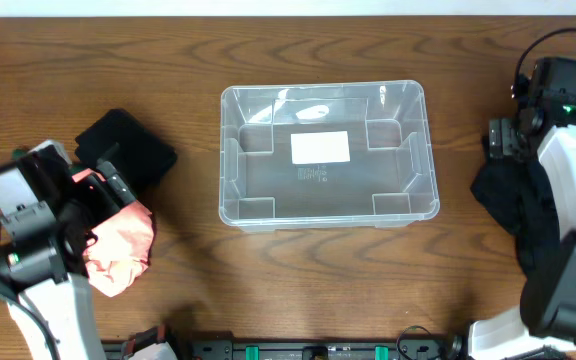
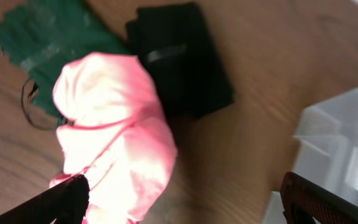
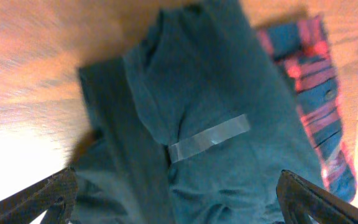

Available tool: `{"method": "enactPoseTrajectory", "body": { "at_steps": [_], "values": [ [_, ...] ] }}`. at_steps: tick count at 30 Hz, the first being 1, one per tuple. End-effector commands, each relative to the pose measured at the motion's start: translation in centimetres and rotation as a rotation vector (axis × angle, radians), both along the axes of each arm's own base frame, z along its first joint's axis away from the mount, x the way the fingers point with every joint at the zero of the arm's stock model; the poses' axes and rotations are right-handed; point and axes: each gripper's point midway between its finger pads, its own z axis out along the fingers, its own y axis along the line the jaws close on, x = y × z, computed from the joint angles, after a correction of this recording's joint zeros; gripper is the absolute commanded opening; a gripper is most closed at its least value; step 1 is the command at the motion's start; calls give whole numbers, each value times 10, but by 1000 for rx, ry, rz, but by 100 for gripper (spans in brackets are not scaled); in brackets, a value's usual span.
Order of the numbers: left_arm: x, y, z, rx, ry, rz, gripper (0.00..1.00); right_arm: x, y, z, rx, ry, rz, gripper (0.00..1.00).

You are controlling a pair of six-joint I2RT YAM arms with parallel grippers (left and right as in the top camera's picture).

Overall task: Pack container
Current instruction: 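Reach the right gripper to the black folded shirt and grasp it, then carry the black shirt with the right gripper into the bin and release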

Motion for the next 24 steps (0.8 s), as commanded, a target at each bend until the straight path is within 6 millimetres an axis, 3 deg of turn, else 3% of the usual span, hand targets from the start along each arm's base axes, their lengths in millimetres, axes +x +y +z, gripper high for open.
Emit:
{"method": "enactPoseTrajectory", "body": {
  "at_steps": [1,7,13,15,17,24],
  "values": [
    [6,4,-9,-35,36,14,98,-6,-25,-11,-76,69,-34,99],
    [12,7,-34,-77,121,14,98,-7,-48,-36,-95,98,-106,97],
    [14,8,-47,-100,165,13,98,0,-62,-42,-104,51,-155,93],
    [15,8,-49,-103,172,13,98,1,-64,-43,-105,46,-159,87],
    [15,8,-50,-104,175,13,98,0,-65,-43,-104,47,-162,78],
    [15,8,-50,-104,175,13,98,0,-64,-44,-93,41,-172,27]
  ]
}}
